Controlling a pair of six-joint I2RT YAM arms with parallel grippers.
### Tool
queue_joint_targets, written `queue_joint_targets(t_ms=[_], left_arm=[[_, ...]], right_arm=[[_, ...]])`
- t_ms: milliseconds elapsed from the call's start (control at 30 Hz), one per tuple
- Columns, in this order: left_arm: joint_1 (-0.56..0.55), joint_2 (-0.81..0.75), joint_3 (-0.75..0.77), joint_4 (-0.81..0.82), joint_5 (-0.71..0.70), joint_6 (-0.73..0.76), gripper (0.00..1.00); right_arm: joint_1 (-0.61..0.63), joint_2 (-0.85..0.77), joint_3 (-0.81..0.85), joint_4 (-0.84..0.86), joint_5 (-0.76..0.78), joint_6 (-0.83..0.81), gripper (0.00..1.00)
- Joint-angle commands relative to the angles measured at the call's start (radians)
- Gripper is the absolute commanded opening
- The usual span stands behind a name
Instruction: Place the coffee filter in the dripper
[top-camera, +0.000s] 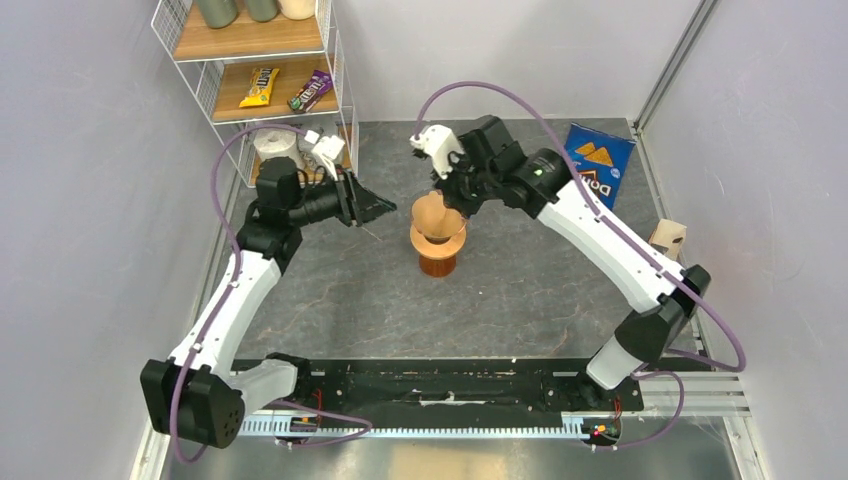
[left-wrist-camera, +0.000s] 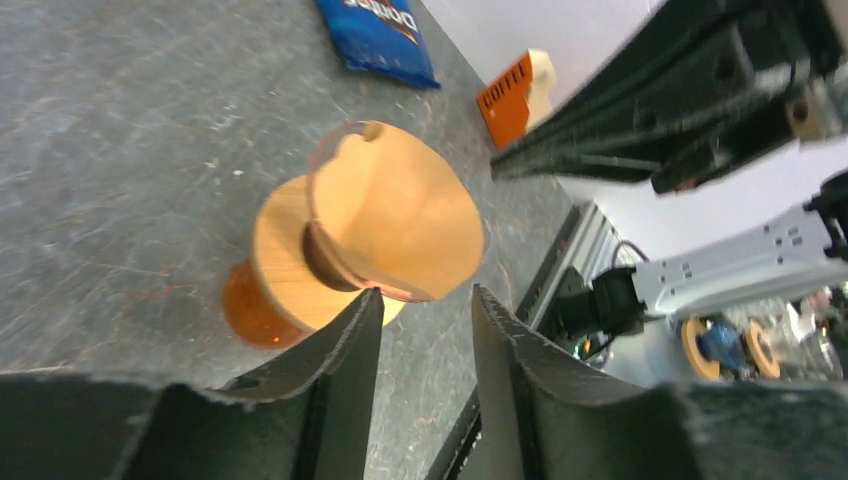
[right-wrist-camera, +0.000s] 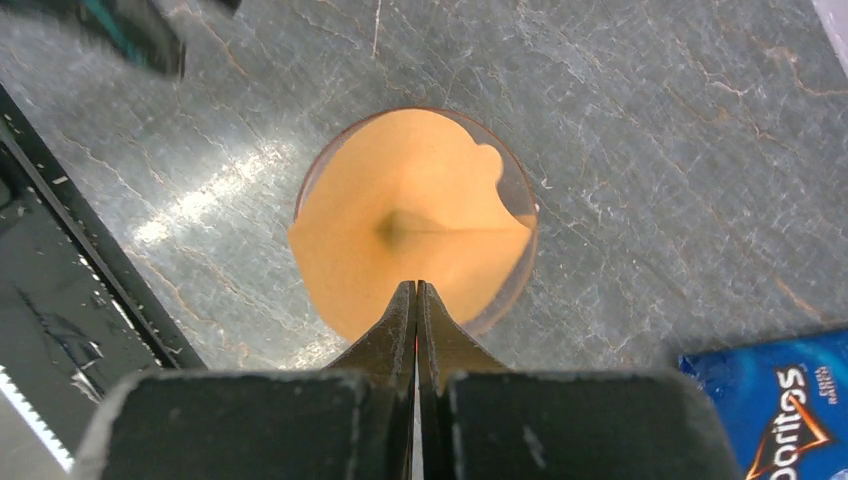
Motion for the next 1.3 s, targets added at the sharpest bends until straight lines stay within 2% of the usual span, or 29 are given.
queue_joint_targets(t_ms=[0,233,500,1267], left_arm=[[-0.088,0.029,0.072,-0.092,-0.001,0.150,0.43],[-0.207,0.113,0.148,-0.181,-0.105,0.236,0.39],[-0.260,0.179,0.208,-0.218,-0.152,0.270,0.36],[-0.271,0.255,0.230,-0.248,-0.205,0.302,0.36]], right_arm=[[-0.081,-0.069,-0.060,-0.004,-0.089,0.088,0.00],[-0.128,-0.075,-0.111,0.044,-0.195,0.141,0.00],[-0.130,-0.065,-0.132,0.079,-0.227,0.154,0.00],[-0.158,-0.020,-0.202,0.117,-0.208,0.125,0.00]])
